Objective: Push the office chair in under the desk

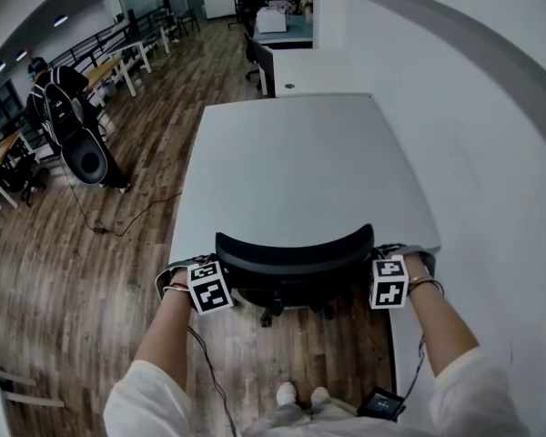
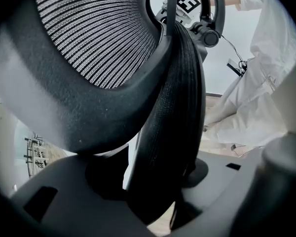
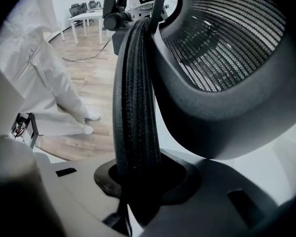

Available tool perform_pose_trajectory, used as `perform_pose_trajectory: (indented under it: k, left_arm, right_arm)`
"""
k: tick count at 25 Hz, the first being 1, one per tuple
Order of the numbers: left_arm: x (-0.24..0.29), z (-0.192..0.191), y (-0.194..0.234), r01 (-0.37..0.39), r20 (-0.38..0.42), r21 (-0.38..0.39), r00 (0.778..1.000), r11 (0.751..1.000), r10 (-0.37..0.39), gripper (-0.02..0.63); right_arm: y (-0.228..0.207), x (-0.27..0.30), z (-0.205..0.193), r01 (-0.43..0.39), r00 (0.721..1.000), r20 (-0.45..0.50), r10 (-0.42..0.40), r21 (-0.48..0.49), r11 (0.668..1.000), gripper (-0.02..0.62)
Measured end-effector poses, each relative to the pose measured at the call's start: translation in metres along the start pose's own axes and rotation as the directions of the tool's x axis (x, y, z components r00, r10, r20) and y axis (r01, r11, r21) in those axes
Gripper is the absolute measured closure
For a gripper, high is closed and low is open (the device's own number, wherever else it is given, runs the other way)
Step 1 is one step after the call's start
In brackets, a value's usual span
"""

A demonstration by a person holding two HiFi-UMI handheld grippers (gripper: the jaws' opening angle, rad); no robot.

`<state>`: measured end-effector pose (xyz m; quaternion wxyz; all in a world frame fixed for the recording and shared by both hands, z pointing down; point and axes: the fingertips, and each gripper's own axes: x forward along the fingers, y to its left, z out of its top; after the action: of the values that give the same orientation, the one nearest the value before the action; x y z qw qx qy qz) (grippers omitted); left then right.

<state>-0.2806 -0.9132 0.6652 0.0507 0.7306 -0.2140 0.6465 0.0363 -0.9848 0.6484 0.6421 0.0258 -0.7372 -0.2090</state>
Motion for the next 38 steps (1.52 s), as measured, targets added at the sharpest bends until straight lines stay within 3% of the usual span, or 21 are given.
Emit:
perform_pose_trajectory:
  k: [13,18,22,24,28,32,35,38]
  left_arm:
    - [0.003,0.0,0.004,-0.018,-0.009,-0.016,1.0,1.0,0.018,0.374]
    - [0.003,-0.002,-0.002,-0.072,-0.002,-0.008,0.997,0.997,0.072,0.329]
    - [0.001,-0.005,-0.006,-0.119,-0.01,0.04,0.993,0.992,0.119,0.268]
    - [-0.01,0.0,0.001,-0.163,0.03,-0.006,0.986,0.987,0.163,0.264]
    - [-0.04,0.008,0.009,-0.235,0.156,-0.201,0.951,0.951,0.268,0.264]
    - [-0.057,0.013,0.002,-0.269,0.24,-0.358,0.899,0.894,0.367,0.264]
    - [-0.065,0.014,-0.009,-0.264,0.293,-0.468,0.854,0.844,0.43,0.264]
    - [-0.079,0.018,-0.022,-0.232,0.345,-0.569,0.803,0.789,0.485,0.265]
  right_arm:
    - [0.001,0.005,-0.001,-0.009,1.0,-0.013,0.009,-0.006,1.0,0.464]
    - [0.016,0.002,0.001,-0.067,0.998,0.008,0.067,0.002,0.998,0.362]
    - [0.015,-0.006,-0.002,-0.059,0.998,0.024,0.059,0.019,0.998,0.339]
    - [0.009,-0.014,-0.006,-0.038,0.998,0.042,0.036,0.052,0.998,0.339]
    - [0.002,-0.036,0.0,0.041,0.988,0.137,-0.067,0.19,0.981,0.339]
    - [0.0,-0.052,0.004,0.071,0.955,0.238,-0.176,0.395,0.916,0.339]
    - [-0.001,-0.067,0.011,0.049,0.907,0.319,-0.275,0.569,0.821,0.339]
    - [0.002,-0.082,0.014,-0.009,0.841,0.387,-0.378,0.709,0.705,0.339]
